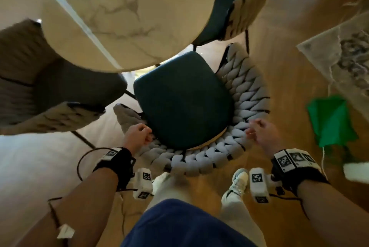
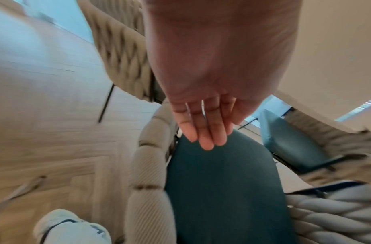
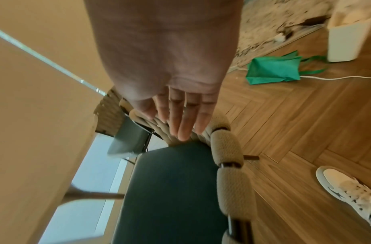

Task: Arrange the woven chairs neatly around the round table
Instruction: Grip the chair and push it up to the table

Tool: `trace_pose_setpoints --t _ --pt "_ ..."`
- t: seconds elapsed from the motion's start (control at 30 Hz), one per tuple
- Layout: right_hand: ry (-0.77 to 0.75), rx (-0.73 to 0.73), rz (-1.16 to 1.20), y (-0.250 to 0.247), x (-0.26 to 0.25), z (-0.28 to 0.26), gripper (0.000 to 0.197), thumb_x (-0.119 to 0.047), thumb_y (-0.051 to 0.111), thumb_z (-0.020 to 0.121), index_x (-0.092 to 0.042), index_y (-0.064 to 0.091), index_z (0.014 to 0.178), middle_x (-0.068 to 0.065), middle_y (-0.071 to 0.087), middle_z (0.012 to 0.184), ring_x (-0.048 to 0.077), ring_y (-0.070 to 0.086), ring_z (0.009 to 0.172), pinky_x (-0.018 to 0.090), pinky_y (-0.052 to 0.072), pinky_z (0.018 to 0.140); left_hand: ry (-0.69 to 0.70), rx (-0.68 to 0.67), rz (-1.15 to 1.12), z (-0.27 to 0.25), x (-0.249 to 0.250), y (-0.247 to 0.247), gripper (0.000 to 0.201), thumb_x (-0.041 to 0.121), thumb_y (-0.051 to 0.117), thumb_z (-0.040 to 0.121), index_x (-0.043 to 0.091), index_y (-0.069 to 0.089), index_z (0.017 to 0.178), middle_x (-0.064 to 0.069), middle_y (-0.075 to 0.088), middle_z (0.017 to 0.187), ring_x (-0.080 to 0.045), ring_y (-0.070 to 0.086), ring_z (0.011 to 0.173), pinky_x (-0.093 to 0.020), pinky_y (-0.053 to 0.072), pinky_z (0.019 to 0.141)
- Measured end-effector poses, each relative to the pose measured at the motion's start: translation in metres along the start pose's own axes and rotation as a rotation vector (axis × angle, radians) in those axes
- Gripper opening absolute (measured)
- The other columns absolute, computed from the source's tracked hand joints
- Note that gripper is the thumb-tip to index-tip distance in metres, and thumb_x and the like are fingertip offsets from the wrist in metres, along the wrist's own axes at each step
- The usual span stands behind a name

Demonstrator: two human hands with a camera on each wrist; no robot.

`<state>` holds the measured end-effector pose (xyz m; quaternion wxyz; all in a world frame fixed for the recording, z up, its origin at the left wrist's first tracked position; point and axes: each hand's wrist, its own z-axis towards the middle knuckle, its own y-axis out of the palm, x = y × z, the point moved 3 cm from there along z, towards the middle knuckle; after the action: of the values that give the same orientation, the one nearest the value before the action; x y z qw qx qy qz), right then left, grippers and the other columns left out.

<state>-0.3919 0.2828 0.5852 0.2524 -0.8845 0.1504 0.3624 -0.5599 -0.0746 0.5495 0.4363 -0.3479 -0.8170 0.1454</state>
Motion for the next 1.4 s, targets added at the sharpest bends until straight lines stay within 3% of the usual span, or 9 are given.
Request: trace_pose_setpoints --t 0.1,0.3,0.4,0.53,0.67,0.77,1.03,1.23,1.4 --pt "-0.026 -0.008 -0.12 -0.02 -0.006 0.026 0.007 -0.01 0.051 0.098 -0.011 0.053 0.105 0.018 0.062 0.09 0.007 0.064 0.058 0.021 0.051 0.055 -0.087 0.088 -0.002 -0.035 -0.022 0.016 0.031 0.005 0.056 0.098 0.013 0.06 0.068 -0.01 0.064 0.062 -0.028 0.059 0.061 -0.04 0.058 0.069" --pt "-0.011 0.071 -0.367 -0.03 -0.007 0.063 0.053 -0.028 0.059 0.084 -0.018 0.044 0.133 0.012 0.06 0.125 0.035 0.06 0.107 0.044 0.048 0.089 -0.26 0.254 -0.006 -0.08 -0.051 0.04 0.025 0.019 0.055 0.099 0.01 0.064 0.078 -0.012 0.07 0.074 -0.041 0.07 0.082 -0.051 0.057 0.083" --pt "0.007 0.149 -0.429 -0.032 -0.011 0.07 0.061 -0.024 0.061 0.085 -0.015 0.039 0.142 0.016 0.051 0.14 0.042 0.057 0.116 0.048 0.047 0.094 -0.412 0.281 -0.057 -0.088 -0.063 0.054 0.023 0.029 0.056 0.102 0.009 0.063 0.11 -0.015 0.068 0.103 -0.041 0.066 0.1 -0.045 0.051 0.084" --pt "0.04 0.149 -0.365 -0.032 0.001 0.091 0.071 -0.024 0.065 0.084 -0.012 0.034 0.147 0.021 0.052 0.142 0.044 0.057 0.119 0.051 0.046 0.1 -0.53 0.242 -0.231 -0.088 -0.08 0.081 0.063 0.037 0.059 0.101 0.004 0.039 0.15 -0.025 0.055 0.146 -0.048 0.06 0.127 -0.057 0.053 0.103" --pt "0.078 0.074 -0.34 -0.041 0.029 0.133 0.085 -0.039 0.066 0.075 -0.021 0.03 0.15 0.017 0.052 0.144 0.043 0.056 0.121 0.058 0.045 0.102 -0.578 0.269 -0.484 -0.088 -0.077 0.113 0.067 0.031 0.063 0.101 0.012 0.026 0.154 -0.026 0.055 0.144 -0.045 0.07 0.104 -0.052 0.062 0.072" --pt "0.105 0.011 -0.31 -0.044 0.026 0.133 0.078 -0.035 0.068 0.083 -0.017 0.031 0.15 0.017 0.048 0.148 0.043 0.051 0.128 0.058 0.041 0.106 -0.603 0.326 -0.556 -0.088 -0.073 0.13 0.073 0.023 0.062 0.102 0.017 0.018 0.161 -0.024 0.041 0.158 -0.051 0.059 0.124 -0.049 0.059 0.062" --pt "0.031 -0.036 -0.292 -0.051 0.026 0.136 0.065 -0.028 0.064 0.09 -0.012 0.036 0.147 0.017 0.05 0.146 0.041 0.05 0.13 0.054 0.04 0.109 -0.631 0.406 -0.539 -0.084 -0.073 0.126 0.054 0.015 0.06 0.103 0.01 0.033 0.149 -0.026 0.043 0.155 -0.058 0.057 0.123 -0.071 0.06 0.08" --pt "0.006 -0.032 -0.269 -0.054 0.03 0.139 0.066 -0.026 0.064 0.091 -0.011 0.035 0.149 0.017 0.047 0.148 0.038 0.048 0.133 0.05 0.039 0.111 -0.654 0.396 -0.446 -0.086 -0.066 0.124 0.057 0.016 0.063 0.101 0.007 0.034 0.149 -0.027 0.044 0.152 -0.06 0.062 0.115 -0.068 0.061 0.079" --pt "0.004 -0.023 -0.244 -0.05 0.026 0.138 0.069 -0.032 0.065 0.089 -0.011 0.035 0.147 0.018 0.048 0.148 0.039 0.05 0.131 0.054 0.041 0.109 -0.632 0.395 -0.452 -0.083 -0.063 0.123 0.053 0.017 0.062 0.1 0.009 0.037 0.145 -0.026 0.046 0.148 -0.05 0.067 0.085 -0.067 0.062 0.077"
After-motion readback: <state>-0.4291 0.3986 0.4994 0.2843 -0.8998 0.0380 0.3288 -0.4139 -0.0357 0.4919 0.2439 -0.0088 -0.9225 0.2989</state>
